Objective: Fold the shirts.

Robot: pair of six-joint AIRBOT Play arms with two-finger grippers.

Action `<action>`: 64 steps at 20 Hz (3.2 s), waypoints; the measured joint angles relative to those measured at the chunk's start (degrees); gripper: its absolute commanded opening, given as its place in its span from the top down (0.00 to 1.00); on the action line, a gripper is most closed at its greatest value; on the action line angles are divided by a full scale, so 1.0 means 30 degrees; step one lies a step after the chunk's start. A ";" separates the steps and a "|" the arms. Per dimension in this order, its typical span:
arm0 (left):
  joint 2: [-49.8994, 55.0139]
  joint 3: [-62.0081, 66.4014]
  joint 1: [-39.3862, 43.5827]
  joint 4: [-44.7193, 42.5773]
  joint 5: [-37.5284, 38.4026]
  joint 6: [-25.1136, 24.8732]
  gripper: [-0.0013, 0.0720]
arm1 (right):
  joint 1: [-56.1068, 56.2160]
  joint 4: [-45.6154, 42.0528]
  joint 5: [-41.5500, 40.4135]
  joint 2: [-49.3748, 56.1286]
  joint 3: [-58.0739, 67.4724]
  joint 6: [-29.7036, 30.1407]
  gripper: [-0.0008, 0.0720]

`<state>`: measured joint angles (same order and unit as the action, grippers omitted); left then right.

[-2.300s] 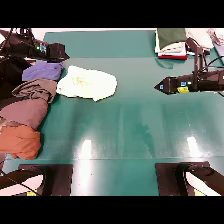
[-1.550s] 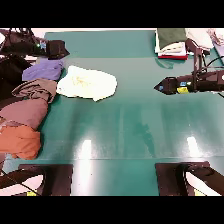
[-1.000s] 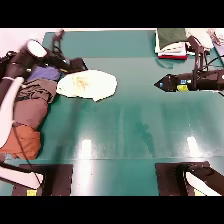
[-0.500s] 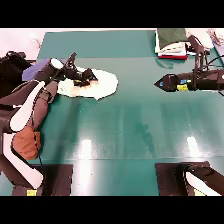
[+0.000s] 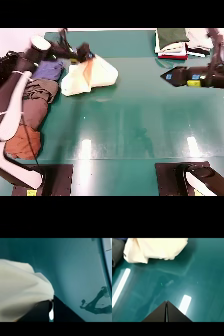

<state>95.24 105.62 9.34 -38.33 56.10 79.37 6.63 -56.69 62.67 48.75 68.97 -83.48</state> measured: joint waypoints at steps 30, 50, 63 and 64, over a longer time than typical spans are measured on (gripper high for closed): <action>-0.6011 -1.3304 -0.3672 -0.9187 0.1916 0.0291 0.15 | 0.0000 0.0015 0.0459 -0.0903 0.3541 0.0000 0.97; -0.2193 -0.9828 -0.1807 -0.5275 0.1581 -0.1494 0.95 | -0.4845 -0.0211 0.3402 -0.1880 -0.3104 -0.0015 0.46; -0.2193 -0.7716 -0.1989 -0.5078 0.1974 -0.1472 0.95 | -0.7271 0.2361 0.2200 0.3978 -1.3158 0.3220 0.38; -0.2193 -0.7708 -0.1989 -0.5078 0.1974 -0.1472 0.95 | -0.6426 0.2630 0.1566 0.4568 -1.3194 0.3373 0.54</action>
<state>88.66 82.50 3.38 -53.56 62.02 74.96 -12.64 -48.80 67.37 62.46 29.39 -73.36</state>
